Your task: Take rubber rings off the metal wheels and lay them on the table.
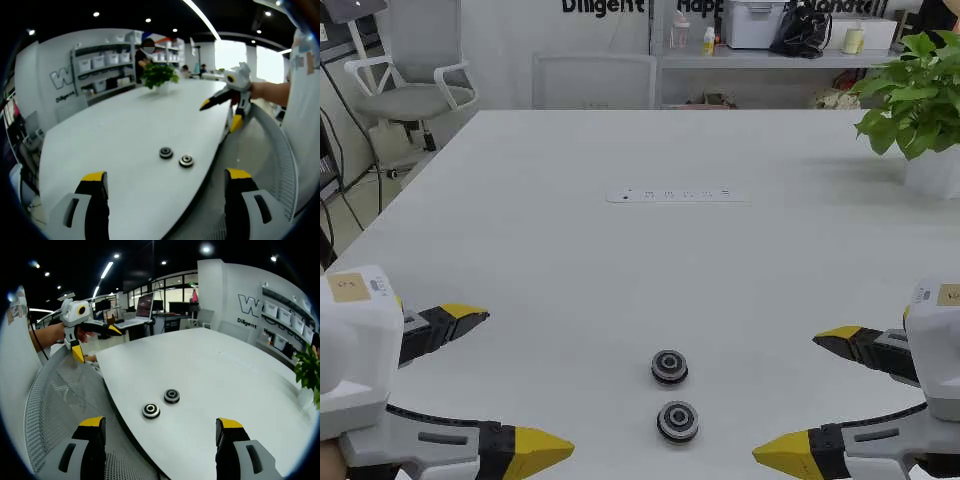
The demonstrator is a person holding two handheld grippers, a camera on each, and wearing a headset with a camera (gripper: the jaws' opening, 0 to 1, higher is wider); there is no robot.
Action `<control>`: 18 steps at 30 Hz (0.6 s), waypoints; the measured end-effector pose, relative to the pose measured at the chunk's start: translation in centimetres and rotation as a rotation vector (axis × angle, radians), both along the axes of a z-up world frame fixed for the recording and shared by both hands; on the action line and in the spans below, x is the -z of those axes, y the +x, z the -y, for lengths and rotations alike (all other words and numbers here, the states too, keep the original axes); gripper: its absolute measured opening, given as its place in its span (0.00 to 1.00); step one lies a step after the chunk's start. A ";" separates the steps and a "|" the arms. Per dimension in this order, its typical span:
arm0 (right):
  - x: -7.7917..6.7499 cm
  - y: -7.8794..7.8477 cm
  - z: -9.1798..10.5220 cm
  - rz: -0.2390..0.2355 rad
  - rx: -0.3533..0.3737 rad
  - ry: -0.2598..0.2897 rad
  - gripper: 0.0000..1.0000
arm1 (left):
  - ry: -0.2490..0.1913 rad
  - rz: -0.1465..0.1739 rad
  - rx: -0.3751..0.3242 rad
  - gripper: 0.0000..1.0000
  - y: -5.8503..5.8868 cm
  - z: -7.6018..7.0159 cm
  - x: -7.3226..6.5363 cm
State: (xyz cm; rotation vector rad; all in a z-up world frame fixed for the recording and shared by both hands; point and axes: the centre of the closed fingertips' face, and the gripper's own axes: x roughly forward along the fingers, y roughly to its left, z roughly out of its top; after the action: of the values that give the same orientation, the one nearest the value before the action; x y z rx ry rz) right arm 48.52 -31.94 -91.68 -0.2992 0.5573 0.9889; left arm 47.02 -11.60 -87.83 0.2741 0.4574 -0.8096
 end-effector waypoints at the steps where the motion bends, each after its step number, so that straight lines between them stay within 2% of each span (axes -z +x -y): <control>1: 0.0 0.0 0.0 0.000 0.000 0.000 0.91 | 0.000 0.000 0.000 0.98 0.0 0.0 0.0; 18: 0.0 0.2 0.0 0.000 -0.002 0.000 0.91 | 0.000 0.001 -0.003 0.98 0.2 -0.1 0.0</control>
State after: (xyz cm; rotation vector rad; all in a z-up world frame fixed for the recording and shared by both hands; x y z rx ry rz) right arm 48.73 -31.92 -91.67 -0.3000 0.5571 0.9910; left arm 47.26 -11.50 -87.83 0.2735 0.4572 -0.8064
